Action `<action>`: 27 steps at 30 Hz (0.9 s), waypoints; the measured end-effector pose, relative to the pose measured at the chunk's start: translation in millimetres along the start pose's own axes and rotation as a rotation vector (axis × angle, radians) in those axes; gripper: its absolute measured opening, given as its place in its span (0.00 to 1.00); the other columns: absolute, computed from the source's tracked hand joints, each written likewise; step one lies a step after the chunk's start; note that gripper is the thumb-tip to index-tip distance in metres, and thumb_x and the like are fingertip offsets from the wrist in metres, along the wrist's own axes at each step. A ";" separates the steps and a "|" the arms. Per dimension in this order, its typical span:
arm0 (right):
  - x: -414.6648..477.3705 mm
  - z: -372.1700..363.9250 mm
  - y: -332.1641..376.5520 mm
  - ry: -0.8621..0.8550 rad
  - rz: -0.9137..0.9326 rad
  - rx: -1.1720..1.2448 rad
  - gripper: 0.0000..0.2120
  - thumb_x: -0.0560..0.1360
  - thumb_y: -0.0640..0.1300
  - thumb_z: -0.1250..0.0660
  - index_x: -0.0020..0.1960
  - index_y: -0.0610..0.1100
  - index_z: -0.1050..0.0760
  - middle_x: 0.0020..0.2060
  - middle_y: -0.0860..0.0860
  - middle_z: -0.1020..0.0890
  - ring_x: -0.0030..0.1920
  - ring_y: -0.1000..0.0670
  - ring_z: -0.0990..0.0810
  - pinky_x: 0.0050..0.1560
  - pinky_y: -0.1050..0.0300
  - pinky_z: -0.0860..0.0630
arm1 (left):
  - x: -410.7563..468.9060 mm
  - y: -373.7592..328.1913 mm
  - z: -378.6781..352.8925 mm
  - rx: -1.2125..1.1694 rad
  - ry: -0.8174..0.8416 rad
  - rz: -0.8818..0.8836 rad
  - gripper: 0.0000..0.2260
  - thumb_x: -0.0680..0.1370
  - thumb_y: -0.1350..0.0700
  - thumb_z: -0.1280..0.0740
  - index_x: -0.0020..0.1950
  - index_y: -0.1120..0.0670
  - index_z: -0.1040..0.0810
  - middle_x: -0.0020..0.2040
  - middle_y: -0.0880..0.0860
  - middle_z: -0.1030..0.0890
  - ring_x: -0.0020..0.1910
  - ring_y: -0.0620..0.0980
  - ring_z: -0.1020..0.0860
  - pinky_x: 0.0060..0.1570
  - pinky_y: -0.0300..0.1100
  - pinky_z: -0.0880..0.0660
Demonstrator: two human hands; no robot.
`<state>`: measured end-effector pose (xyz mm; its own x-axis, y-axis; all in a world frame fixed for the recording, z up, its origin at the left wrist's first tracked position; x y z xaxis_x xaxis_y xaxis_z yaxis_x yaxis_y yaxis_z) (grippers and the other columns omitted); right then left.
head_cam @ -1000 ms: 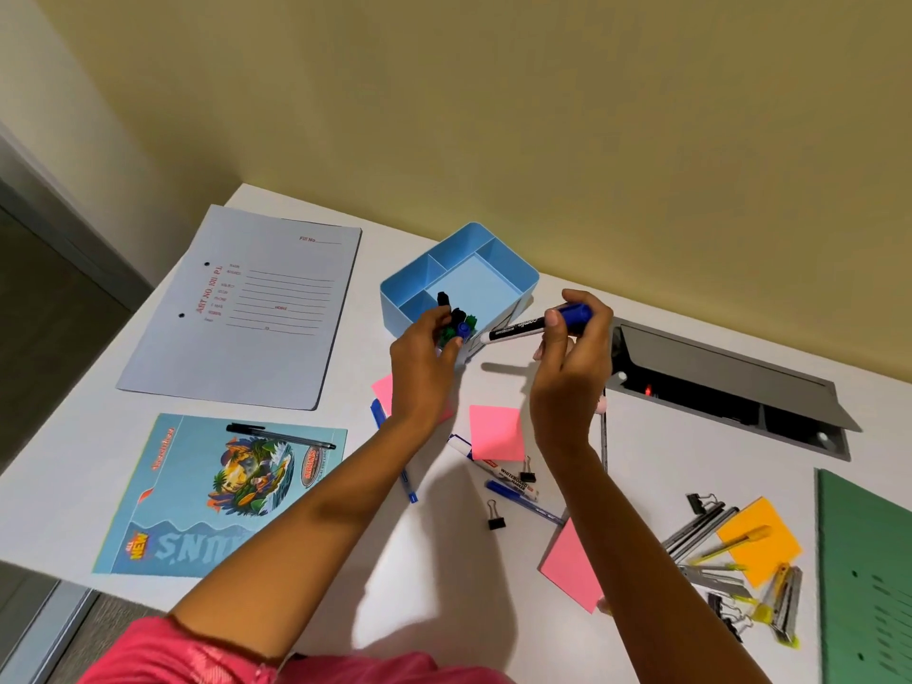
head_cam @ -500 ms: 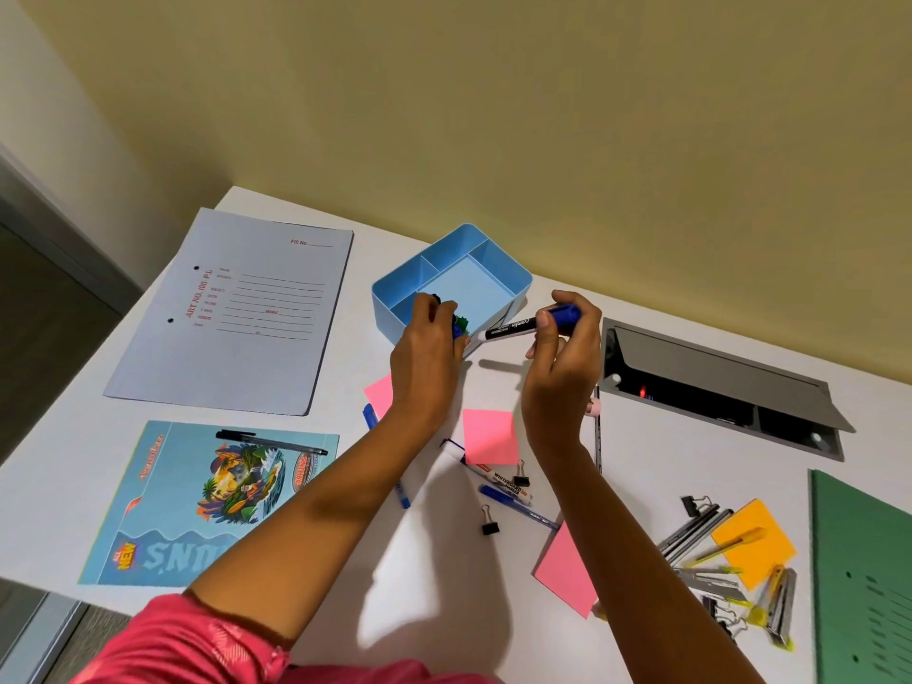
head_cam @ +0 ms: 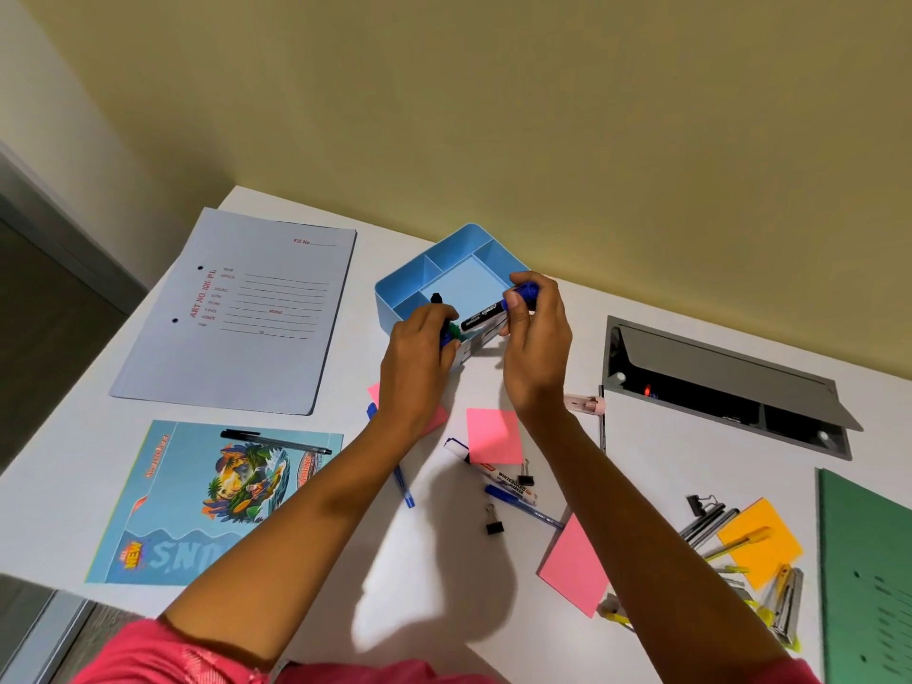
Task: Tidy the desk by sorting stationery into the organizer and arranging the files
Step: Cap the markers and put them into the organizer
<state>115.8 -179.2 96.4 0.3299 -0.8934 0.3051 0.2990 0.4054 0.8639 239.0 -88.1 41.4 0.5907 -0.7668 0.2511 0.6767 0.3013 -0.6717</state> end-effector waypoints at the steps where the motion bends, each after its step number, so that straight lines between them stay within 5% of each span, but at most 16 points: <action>1: 0.9 -5.5 0.3 0.031 0.004 -0.005 0.10 0.81 0.40 0.42 0.59 0.39 0.28 0.54 0.46 0.23 0.49 0.54 0.26 0.47 0.78 0.35 | -1.4 1.8 0.4 -0.027 0.001 0.010 0.14 0.76 0.60 0.33 0.61 0.53 0.26 0.61 0.52 0.23 0.57 0.54 0.25 0.54 0.46 0.25; 8: 1.5 -45.5 -1.3 0.276 0.086 -0.072 0.10 0.80 0.38 0.42 0.59 0.37 0.29 0.53 0.46 0.25 0.51 0.54 0.26 0.48 0.78 0.33 | -4.5 13.3 7.6 -0.261 -0.023 0.083 0.21 0.75 0.62 0.31 0.66 0.53 0.31 0.65 0.51 0.27 0.61 0.46 0.28 0.61 0.37 0.29; 13: -10.8 -74.8 -18.0 0.462 0.183 -0.271 0.16 0.81 0.38 0.43 0.68 0.40 0.32 0.60 0.42 0.25 0.61 0.46 0.27 0.59 0.65 0.32 | -9.6 34.3 7.4 -0.352 -0.037 0.234 0.24 0.75 0.60 0.30 0.69 0.52 0.32 0.67 0.51 0.28 0.65 0.47 0.29 0.65 0.41 0.31; 17: -19.7 -83.1 -30.5 0.450 0.265 -0.463 0.19 0.80 0.38 0.42 0.71 0.36 0.35 0.58 0.39 0.25 0.60 0.41 0.28 0.61 0.48 0.27 | -12.7 46.0 3.8 -0.336 -0.005 0.317 0.24 0.75 0.57 0.30 0.71 0.52 0.32 0.69 0.52 0.28 0.68 0.51 0.30 0.65 0.37 0.36; 27: -20.3 -79.6 -41.0 0.388 0.141 -0.402 0.20 0.82 0.43 0.47 0.73 0.38 0.37 0.62 0.40 0.28 0.65 0.42 0.32 0.61 0.43 0.26 | -17.1 44.8 2.5 -0.300 -0.002 0.339 0.20 0.77 0.55 0.32 0.68 0.53 0.29 0.68 0.54 0.26 0.67 0.53 0.28 0.60 0.35 0.37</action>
<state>168.2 -162.3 22.9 0.6729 -0.7194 0.1719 0.5198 0.6253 0.5821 260.2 -60.1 8.7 0.7580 -0.6520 -0.0164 0.2883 0.3576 -0.8883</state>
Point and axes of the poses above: each hand's wrist, its own x-axis towards the middle knuckle, its own z-axis out of the back of the hand, y = z × x, the point moved 10 cm from there along x, towards the middle knuckle
